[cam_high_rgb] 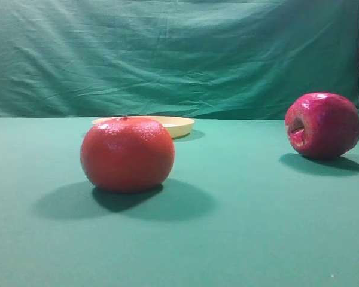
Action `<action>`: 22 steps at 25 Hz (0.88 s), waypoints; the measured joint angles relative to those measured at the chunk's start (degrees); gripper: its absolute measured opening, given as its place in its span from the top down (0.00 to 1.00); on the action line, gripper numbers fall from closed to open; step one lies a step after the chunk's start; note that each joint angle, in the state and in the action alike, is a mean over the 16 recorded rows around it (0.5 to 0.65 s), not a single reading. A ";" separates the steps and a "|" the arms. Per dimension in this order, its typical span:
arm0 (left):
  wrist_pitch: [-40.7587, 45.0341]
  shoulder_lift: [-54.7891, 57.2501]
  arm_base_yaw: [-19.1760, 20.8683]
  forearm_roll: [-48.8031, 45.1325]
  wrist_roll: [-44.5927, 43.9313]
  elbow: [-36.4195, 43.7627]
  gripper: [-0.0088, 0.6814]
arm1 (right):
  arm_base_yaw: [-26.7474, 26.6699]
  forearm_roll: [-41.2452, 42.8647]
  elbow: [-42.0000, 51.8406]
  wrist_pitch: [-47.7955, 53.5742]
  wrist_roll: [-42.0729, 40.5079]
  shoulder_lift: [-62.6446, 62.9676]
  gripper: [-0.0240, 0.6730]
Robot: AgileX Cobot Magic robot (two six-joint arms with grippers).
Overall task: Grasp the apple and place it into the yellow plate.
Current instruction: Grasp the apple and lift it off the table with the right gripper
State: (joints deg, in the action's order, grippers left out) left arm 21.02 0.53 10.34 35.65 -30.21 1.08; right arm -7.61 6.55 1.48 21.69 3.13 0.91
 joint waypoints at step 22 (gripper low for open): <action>0.00 0.00 0.00 0.00 0.00 0.00 0.76 | 0.00 -0.04 0.01 -0.19 -0.02 0.00 0.97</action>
State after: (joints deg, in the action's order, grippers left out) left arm 21.02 0.53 10.34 35.65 -30.21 1.08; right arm -7.61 6.51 1.49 21.51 3.12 0.91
